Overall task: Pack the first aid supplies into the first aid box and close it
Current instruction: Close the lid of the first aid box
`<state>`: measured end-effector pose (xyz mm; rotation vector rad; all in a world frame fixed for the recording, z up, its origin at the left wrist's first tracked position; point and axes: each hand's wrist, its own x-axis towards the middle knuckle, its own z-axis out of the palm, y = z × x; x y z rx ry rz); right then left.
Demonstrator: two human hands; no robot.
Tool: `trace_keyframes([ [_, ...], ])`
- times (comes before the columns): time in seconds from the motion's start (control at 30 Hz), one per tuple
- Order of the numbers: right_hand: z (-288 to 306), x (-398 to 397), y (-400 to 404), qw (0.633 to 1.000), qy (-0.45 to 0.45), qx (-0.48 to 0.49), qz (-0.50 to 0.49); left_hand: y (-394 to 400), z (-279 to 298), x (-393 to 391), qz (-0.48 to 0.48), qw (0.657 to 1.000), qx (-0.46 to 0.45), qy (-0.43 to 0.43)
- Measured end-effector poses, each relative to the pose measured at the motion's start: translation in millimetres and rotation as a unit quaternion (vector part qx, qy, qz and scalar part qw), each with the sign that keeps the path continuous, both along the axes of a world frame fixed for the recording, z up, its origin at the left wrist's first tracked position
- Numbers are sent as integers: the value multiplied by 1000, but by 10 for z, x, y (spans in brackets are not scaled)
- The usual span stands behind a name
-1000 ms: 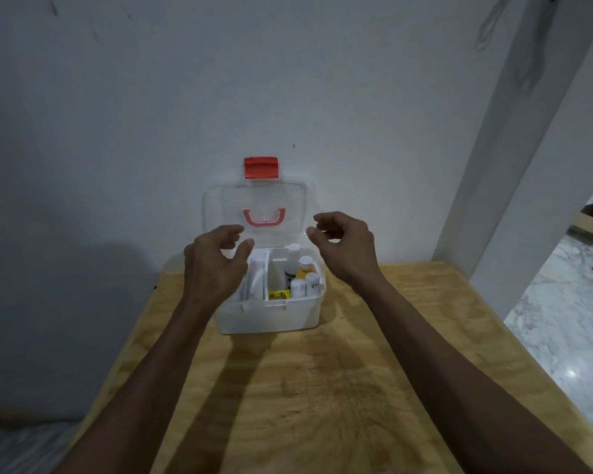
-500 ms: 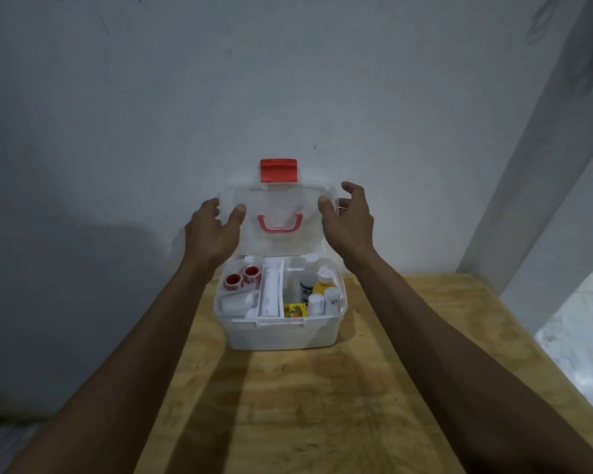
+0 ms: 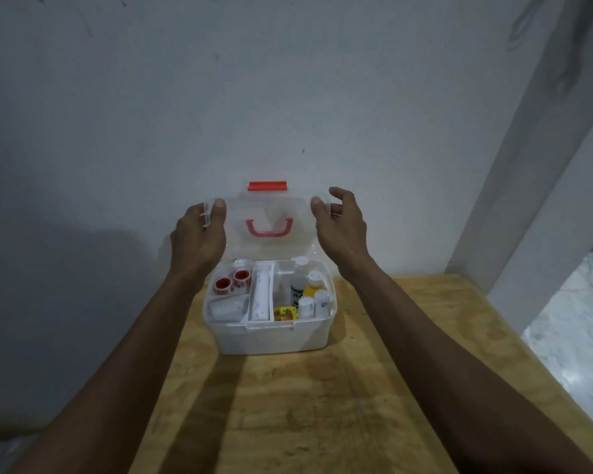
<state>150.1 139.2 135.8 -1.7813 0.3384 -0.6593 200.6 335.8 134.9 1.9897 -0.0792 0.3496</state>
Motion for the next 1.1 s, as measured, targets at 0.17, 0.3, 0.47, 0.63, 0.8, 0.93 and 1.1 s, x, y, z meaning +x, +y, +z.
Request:
trace_keyframes([
  [0.17, 3, -188, 37, 1000, -1, -6, 3, 37, 33, -237, -6, 1000, 1, -5],
  [0.3, -42, -352, 75, 1000, 5, -10, 10, 80, -5, -407, -17, 1000, 14, -4],
  [0.47, -156, -562, 131, 997, 6, -75, 19, 164, -146, -580, -44, 998, 37, -9],
  [0.63, -389, -735, 149, 990, 4, -134, 37, 284, -342, -739, -54, 995, 80, 2],
  [0.8, -707, -928, 178, 984, -7, -173, 49, 298, -473, -932, -47, 995, 84, 20],
  [0.93, -877, -1017, 226, 983, -9, -175, 48, 306, -592, -1001, -56, 995, 85, 14],
  [1.1, -1071, -1099, 300, 985, -3, -163, 48, 282, -694, -1094, -73, 993, 97, 11],
])
